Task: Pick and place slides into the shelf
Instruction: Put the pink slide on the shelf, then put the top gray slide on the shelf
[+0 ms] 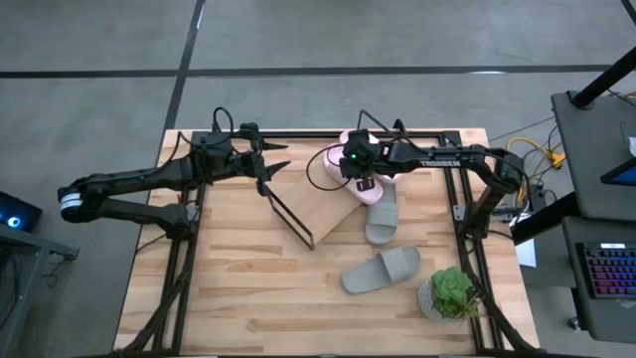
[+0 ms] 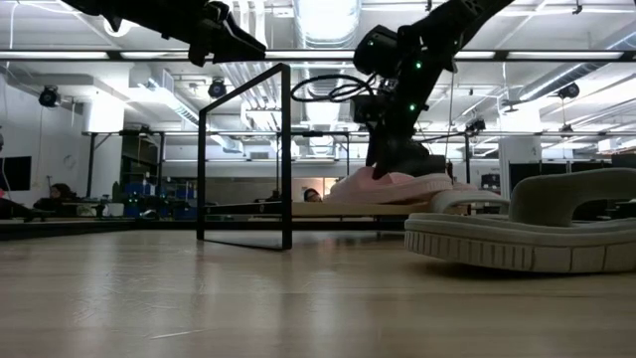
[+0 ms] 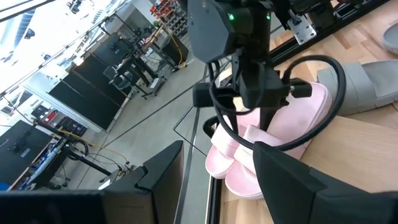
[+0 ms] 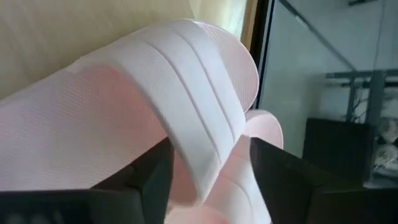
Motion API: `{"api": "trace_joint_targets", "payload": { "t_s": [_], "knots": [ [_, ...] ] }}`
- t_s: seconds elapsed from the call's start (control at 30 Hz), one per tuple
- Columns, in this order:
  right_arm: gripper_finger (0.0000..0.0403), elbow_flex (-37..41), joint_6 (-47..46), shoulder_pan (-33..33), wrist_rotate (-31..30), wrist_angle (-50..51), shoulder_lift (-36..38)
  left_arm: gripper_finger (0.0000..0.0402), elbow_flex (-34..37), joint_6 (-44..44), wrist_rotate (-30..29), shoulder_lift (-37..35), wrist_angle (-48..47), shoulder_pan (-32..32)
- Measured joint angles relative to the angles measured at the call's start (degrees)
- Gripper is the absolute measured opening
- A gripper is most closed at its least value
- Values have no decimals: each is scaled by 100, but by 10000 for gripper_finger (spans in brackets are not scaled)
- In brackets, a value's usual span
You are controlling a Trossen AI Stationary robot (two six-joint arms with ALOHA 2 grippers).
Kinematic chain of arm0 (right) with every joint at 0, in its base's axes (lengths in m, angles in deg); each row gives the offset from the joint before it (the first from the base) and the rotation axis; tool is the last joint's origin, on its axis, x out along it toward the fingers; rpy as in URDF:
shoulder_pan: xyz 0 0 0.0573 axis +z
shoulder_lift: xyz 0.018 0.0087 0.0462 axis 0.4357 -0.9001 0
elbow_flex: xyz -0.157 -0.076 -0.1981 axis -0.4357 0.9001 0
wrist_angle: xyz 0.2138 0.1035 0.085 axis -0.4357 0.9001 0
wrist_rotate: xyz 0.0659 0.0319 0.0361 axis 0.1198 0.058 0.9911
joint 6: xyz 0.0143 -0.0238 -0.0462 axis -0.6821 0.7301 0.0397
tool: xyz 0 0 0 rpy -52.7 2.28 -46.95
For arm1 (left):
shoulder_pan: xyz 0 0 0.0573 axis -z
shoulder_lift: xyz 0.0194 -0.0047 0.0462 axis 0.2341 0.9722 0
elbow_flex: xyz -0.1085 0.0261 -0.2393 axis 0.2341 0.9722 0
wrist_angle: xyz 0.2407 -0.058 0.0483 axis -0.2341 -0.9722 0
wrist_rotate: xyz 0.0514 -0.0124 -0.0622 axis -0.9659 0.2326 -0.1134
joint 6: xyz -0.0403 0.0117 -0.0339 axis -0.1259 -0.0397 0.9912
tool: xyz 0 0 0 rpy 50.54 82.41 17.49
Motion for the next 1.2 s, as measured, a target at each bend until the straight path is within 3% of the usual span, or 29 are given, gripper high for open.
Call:
{"api": "trace_joint_targets", "payload": {
  "t_s": [0.23, 0.5, 0.87, 1.2],
  "knots": [
    [231, -543, -893, 17, 6, 1032, 197, 179, 0, 0, 0, 0, 0, -1],
    [226, -984, -2774, 292, 8, 3013, 441, 179, 0, 2, 0, 0, -7, -2],
    [219, -417, -4314, 1953, 14, 3585, 1266, 179, 0, 7, 1, 0, -26, -1],
    [219, 483, -5707, 3303, 17, 3469, 1203, 179, 0, 24, 0, 0, -147, -2]
  ]
}}
